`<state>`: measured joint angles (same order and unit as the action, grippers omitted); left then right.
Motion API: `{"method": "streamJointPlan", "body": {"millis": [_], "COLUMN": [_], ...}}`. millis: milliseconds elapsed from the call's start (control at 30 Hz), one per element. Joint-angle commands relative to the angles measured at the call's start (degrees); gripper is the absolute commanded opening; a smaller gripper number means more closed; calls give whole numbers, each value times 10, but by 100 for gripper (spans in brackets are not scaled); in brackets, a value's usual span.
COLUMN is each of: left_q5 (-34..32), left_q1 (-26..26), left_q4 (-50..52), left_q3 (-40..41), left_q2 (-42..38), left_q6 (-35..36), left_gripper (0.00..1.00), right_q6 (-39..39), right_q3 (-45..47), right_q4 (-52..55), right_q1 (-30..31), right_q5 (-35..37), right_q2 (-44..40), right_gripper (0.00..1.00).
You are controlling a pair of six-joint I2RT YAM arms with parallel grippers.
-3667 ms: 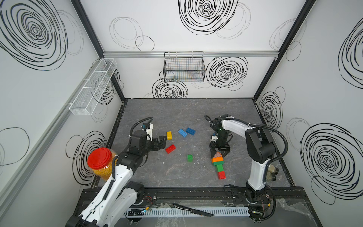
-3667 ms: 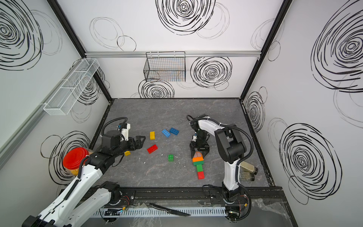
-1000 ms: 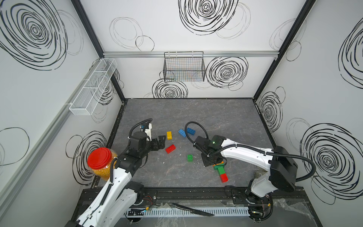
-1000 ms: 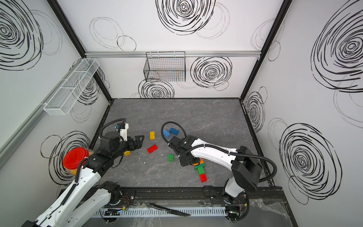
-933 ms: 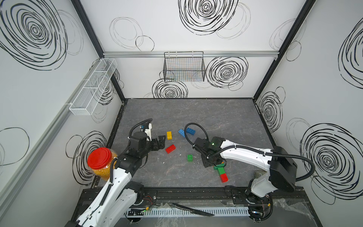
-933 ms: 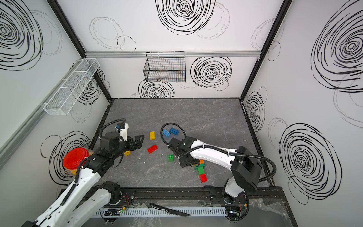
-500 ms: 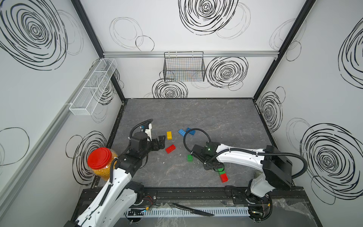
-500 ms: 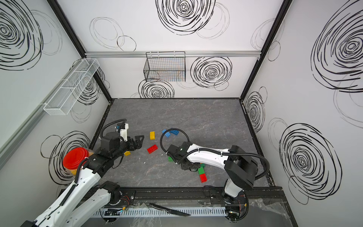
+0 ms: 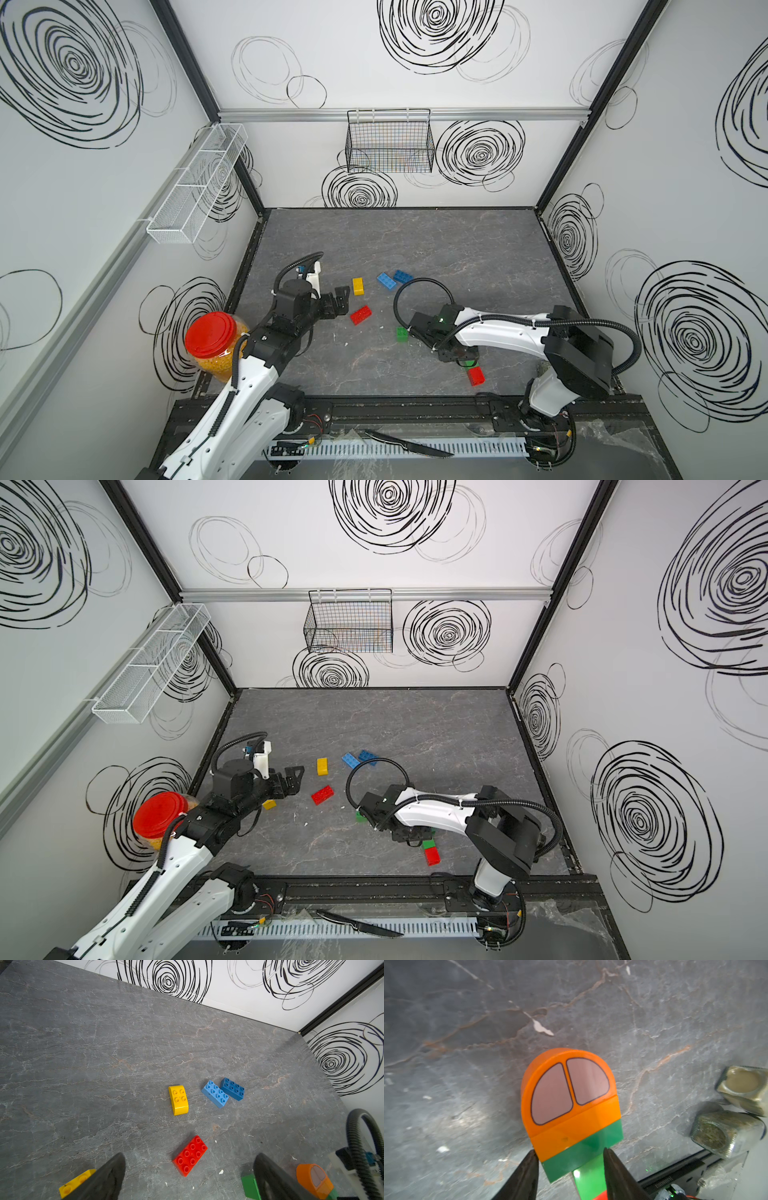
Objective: Assemble an ice cream with lego
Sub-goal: Adjust the lego brick at the center of the board.
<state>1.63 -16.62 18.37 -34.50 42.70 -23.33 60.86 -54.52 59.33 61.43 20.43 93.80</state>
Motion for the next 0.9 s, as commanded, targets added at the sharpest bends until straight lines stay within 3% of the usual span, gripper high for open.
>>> {"method": "streamJointPlan", "body": {"millis": [0,367,633,867], "left_q5": [-5,-5,-19,-72], "left_q1": [-4,-5,-14,-65], "left_q4": [-6,-6,-1,20], "left_q3": [0,0,0,-5], "left_q2": [-2,1,4,12], "left_q6": [2,2,5,8], "left_gripper": [99,99,99,99], "right_q6": [21,-13,-52,-81], "right_q3": [8,22,-31,-70], "right_q4": [40,46,20,-63], "right_q1": [-16,-57,-46,-47], "right_q5": [37,61,34,-49], "right_q2": [-13,-50,-66,-79], "right_gripper": [54,55,69,83]}}
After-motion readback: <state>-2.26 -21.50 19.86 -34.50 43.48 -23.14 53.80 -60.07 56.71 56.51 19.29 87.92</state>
